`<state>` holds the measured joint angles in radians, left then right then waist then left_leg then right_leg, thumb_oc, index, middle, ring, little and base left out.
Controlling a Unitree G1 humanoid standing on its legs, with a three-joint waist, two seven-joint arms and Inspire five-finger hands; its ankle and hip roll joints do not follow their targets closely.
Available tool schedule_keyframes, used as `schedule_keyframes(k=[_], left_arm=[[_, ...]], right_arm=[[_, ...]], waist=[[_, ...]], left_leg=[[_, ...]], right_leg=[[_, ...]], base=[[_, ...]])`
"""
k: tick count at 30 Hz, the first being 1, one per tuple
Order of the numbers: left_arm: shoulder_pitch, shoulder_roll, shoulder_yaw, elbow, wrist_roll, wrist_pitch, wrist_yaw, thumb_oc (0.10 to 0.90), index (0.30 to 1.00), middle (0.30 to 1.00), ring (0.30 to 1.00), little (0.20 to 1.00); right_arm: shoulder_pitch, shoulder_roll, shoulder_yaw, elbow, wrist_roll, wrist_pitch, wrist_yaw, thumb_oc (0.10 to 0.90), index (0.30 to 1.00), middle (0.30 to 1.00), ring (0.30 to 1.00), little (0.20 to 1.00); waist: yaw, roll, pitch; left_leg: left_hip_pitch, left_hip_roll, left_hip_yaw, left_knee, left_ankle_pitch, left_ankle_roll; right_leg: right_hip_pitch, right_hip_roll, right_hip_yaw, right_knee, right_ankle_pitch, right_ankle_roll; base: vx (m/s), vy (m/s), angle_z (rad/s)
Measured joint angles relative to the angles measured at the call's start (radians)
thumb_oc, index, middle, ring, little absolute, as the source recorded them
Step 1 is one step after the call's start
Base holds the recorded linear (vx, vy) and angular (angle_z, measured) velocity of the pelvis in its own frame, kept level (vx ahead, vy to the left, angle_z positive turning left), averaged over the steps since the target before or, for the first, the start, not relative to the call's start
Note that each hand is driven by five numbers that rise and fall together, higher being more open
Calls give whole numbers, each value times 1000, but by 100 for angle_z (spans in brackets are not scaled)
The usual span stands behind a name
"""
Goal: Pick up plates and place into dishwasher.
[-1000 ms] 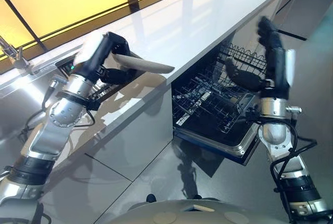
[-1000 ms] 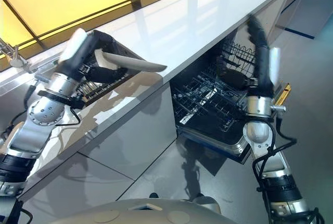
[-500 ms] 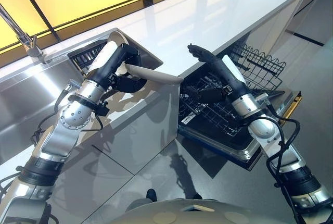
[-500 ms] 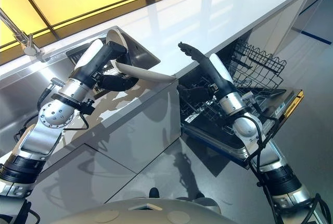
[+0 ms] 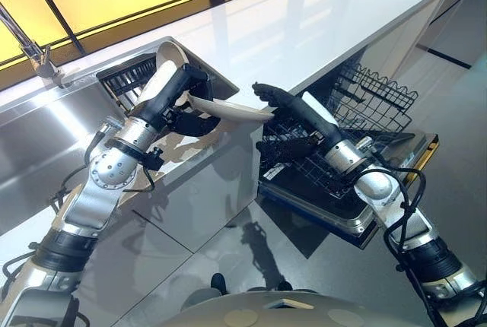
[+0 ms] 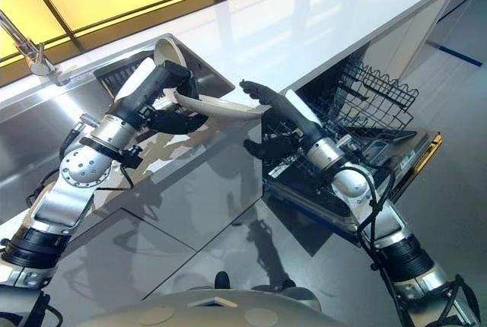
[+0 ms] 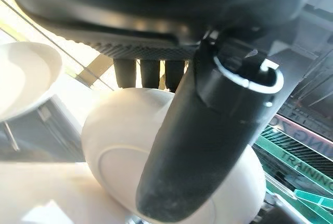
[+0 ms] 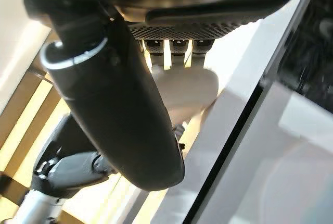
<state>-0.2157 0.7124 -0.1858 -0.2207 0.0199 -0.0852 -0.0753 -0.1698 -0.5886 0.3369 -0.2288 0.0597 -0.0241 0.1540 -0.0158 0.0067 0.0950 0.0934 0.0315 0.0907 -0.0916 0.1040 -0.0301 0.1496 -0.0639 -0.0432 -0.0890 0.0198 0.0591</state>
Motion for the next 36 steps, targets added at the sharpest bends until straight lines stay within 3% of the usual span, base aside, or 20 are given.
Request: schedule_keyframes(k=[2,3,4,5,6,8,19,20,23,32,36], left_arm=[[-7,-5,-17,-1,-2,1,-1,100,300,300,300,200],[-12,-10,-21,-1,-16,5,-4,100,300,300,300,200],[-20,-23,-26,-1,-40,18,-8,100,300,300,300,200],[-23,-32,-26,-1,-41,24,-8,100,300,300,300,200],[-27,-41,-29,-1,-49,38,-10,100,300,300,300,200],[-31,-42,-42,-1,-70,45,-12,100,300,300,300,200],[-92,-65,-52,-29,-108,89,-24,100,300,300,300,200],[-92,-65,-52,-29,-109,89,-24,221,404,404,404,321],[-91,-65,-50,-31,-112,89,-23,800,900,900,900,900],[-12,-71,-10,-76,-116,83,-23,800,900,900,900,900],[38,-70,31,-47,-97,82,-10,800,900,900,900,900]], right_arm=[[0,27,0,1,1,3,-14,748,855,855,855,848],[-1,33,2,1,1,3,-24,674,792,792,792,774],[-2,41,2,1,1,4,-44,427,580,580,580,527],[-3,47,2,1,1,7,-58,388,547,547,547,488],[-3,60,2,1,1,10,-86,259,436,436,436,359],[-3,65,3,1,1,12,-108,100,300,300,300,200],[-14,57,22,-1,-23,-22,-188,100,300,300,300,200],[-14,57,22,-1,-24,-22,-191,100,300,300,300,200],[-14,57,22,-1,-26,-27,-202,100,300,300,300,200],[9,46,11,-1,-44,-65,-263,100,300,300,300,200],[20,21,-77,1,-52,-76,-330,100,300,300,300,200]], waist=[[1,0,0],[1,0,0],[1,0,0],[1,0,0],[1,0,0],[1,0,0],[-9,1,1],[-8,1,1],[-7,1,1],[4,14,9],[17,30,19]], left_leg=[[0,0,0,0,1,0],[0,0,0,0,1,0],[0,0,-1,0,1,0],[0,0,-2,0,1,0],[0,0,-2,0,1,0],[0,0,-1,0,1,0],[0,0,-1,-2,2,0],[0,0,-2,-2,2,0],[-2,0,-3,-2,2,0],[0,-1,-18,-2,3,0],[-5,-3,-30,-2,8,2]], right_leg=[[0,0,0,0,0,0],[0,0,-1,0,0,0],[1,0,-2,0,0,0],[1,0,-3,0,0,0],[1,0,-3,0,0,0],[1,0,-3,0,0,0],[4,0,-9,0,0,0],[4,0,-10,0,0,0],[4,0,-13,0,0,0],[15,-1,-33,-1,-4,4],[17,-3,-49,-1,-4,4]], base=[[0,0,0],[0,0,0],[0,0,0],[0,0,0],[0,0,0],[0,0,0],[6,-3,1],[0,0,0],[2,-1,1],[8,2,5],[6,16,12]])
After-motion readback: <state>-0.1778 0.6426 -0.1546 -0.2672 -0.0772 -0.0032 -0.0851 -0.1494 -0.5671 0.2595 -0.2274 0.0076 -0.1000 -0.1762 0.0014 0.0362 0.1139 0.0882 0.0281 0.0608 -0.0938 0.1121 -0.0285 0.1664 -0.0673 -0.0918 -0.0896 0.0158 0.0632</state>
